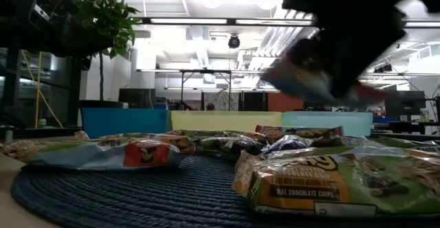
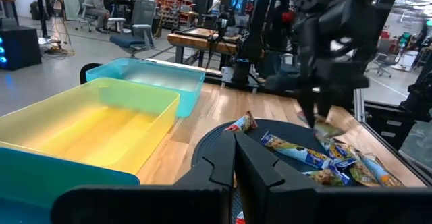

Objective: Pick and place Granola Bars by type
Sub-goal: Put the red granola bar into the green bin

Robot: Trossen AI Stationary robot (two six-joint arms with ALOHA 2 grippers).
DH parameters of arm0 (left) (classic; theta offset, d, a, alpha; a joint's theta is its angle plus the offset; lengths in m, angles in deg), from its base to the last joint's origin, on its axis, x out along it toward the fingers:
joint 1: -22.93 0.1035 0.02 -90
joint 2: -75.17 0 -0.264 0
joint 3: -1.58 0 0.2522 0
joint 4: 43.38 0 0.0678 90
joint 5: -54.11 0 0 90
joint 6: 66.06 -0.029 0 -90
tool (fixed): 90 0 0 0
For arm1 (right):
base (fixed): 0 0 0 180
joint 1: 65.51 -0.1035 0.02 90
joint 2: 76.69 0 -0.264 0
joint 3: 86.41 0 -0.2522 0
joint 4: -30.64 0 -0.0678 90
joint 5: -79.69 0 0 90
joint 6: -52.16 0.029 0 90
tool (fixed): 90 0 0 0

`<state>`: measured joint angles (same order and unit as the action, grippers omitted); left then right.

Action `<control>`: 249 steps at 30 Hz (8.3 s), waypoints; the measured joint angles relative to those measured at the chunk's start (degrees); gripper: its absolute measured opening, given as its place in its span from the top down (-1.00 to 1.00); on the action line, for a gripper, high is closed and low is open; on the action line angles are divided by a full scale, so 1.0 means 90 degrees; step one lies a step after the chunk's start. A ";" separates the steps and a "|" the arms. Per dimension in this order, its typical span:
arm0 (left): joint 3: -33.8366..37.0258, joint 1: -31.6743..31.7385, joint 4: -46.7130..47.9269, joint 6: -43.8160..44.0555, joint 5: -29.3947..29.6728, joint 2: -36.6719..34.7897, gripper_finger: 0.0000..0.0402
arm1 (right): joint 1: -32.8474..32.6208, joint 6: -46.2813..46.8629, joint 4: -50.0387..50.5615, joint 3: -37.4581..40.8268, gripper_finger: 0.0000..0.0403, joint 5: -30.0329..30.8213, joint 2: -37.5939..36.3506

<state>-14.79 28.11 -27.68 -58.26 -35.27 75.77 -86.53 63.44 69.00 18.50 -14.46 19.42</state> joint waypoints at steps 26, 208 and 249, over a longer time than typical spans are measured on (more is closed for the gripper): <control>0.0002 0.0001 0.0000 -0.0001 0.0000 0.0000 0.96 | 0.0015 -0.1571 -0.0676 -0.3871 0.63 0.2102 -0.0027; 0.0000 0.0006 0.0138 0.0000 0.0000 0.0000 0.96 | 0.1046 0.1618 0.1775 -0.0351 -0.14 0.0646 -0.2374; 0.0000 0.0006 0.0138 0.0000 0.0000 0.0000 0.96 | 0.1010 0.1371 0.1472 -0.0344 -0.14 0.2420 0.0284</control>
<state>-14.79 28.16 -26.44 -58.26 -35.27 75.77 -77.44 75.78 82.24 15.41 7.32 21.98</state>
